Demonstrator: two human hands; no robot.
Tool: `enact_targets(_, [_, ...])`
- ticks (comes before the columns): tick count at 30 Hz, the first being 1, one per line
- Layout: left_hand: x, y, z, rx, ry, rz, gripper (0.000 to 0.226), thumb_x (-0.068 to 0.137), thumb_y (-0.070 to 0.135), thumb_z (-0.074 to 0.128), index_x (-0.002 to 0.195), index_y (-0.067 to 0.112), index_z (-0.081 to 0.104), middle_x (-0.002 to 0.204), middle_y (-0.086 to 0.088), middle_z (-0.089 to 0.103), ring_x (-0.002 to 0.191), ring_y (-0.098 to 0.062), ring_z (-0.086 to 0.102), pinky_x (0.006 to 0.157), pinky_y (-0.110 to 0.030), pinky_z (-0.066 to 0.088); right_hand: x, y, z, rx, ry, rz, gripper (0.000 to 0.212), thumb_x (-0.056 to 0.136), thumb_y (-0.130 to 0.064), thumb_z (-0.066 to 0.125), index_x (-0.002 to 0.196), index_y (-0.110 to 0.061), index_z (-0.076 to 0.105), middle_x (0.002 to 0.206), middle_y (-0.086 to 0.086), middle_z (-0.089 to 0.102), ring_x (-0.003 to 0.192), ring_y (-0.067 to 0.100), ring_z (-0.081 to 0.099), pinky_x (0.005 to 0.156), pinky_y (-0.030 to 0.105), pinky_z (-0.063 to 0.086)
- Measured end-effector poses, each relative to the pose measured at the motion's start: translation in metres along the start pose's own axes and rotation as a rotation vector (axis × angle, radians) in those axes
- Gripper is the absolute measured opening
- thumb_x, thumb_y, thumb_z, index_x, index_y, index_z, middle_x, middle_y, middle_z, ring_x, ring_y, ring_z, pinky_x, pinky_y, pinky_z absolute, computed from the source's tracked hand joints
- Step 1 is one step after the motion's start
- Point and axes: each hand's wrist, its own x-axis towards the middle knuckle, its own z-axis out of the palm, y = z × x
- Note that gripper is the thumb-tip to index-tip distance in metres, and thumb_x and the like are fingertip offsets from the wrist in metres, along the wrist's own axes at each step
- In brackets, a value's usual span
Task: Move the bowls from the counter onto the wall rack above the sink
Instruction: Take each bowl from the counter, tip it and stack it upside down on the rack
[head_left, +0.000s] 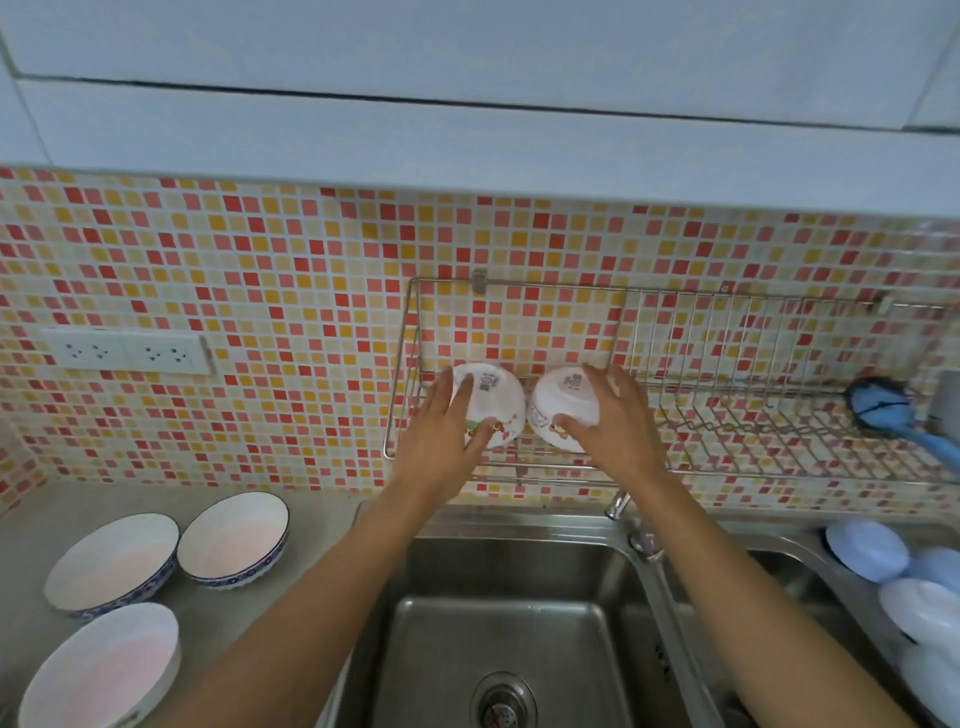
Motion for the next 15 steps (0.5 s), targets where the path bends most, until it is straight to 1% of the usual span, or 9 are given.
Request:
enact_targets(2, [0.02, 0.005, 0.009, -0.063, -0.019, -0.11, 0.077, 0.088, 0.063, 0.039, 0.148, 0.027, 0.009, 0.159, -0.003, 0.003, 0.145, -0.027, 0.011, 0.11, -0.049, 0.027, 0.001, 0.006, 0.0, 0.085, -0.017, 0.151, 0.091, 0.074, -0.059, 0.072, 0.148, -0.029, 0.029, 0.159, 0.01, 0.02, 0.143, 0.035, 0.025, 0.111, 0.053, 0.034])
enact_targets(3, [0.029, 0.005, 0.013, -0.08, -0.025, -0.163, 0.083, 0.084, 0.066, 0.044, 0.148, 0.025, 0.011, 0.159, -0.007, 0.007, 0.144, -0.03, 0.014, 0.109, -0.051, 0.03, 0.002, 0.006, 0.001, 0.11, -0.024, 0.195, 0.096, 0.071, -0.061, 0.073, 0.149, -0.029, 0.028, 0.159, 0.01, 0.018, 0.143, 0.036, 0.027, 0.11, 0.054, 0.037])
enact_targets(6, [0.044, 0.0, 0.024, -0.093, -0.012, -0.26, 0.102, 0.071, 0.072, 0.057, 0.146, 0.019, 0.014, 0.154, -0.014, 0.015, 0.14, -0.037, 0.021, 0.106, -0.054, 0.034, 0.004, 0.006, 0.005, 0.147, -0.05, 0.252, 0.101, 0.065, -0.063, 0.076, 0.148, -0.029, 0.028, 0.154, 0.013, 0.024, 0.137, 0.036, 0.037, 0.105, 0.052, 0.043])
enact_targets(9, [0.048, -0.006, 0.031, -0.093, -0.023, -0.281, 0.11, 0.063, 0.071, 0.066, 0.145, 0.018, 0.014, 0.152, -0.016, 0.016, 0.138, -0.039, 0.022, 0.105, -0.055, 0.034, 0.005, 0.01, 0.005, 0.179, -0.06, 0.252, 0.097, 0.067, -0.055, 0.079, 0.146, -0.027, 0.031, 0.148, 0.012, 0.034, 0.132, 0.034, 0.043, 0.103, 0.049, 0.045])
enact_targets(12, [0.05, -0.009, 0.034, -0.147, -0.011, -0.29, 0.107, 0.064, 0.06, 0.075, 0.142, 0.014, 0.019, 0.145, -0.019, 0.022, 0.134, -0.038, 0.028, 0.105, -0.05, 0.037, 0.004, 0.013, 0.004, 0.204, -0.071, 0.194, 0.086, 0.074, -0.041, 0.079, 0.146, -0.023, 0.035, 0.145, 0.008, 0.043, 0.13, 0.03, 0.045, 0.105, 0.048, 0.044])
enact_targets(15, [0.05, -0.011, 0.033, -0.2, 0.016, -0.282, 0.1, 0.065, 0.051, 0.078, 0.14, 0.011, 0.024, 0.141, -0.018, 0.026, 0.13, -0.036, 0.034, 0.103, -0.047, 0.038, 0.003, 0.014, 0.004, 0.148, -0.095, 0.113, 0.075, 0.081, -0.031, 0.072, 0.146, -0.02, 0.036, 0.148, 0.007, 0.041, 0.133, 0.029, 0.043, 0.107, 0.045, 0.043])
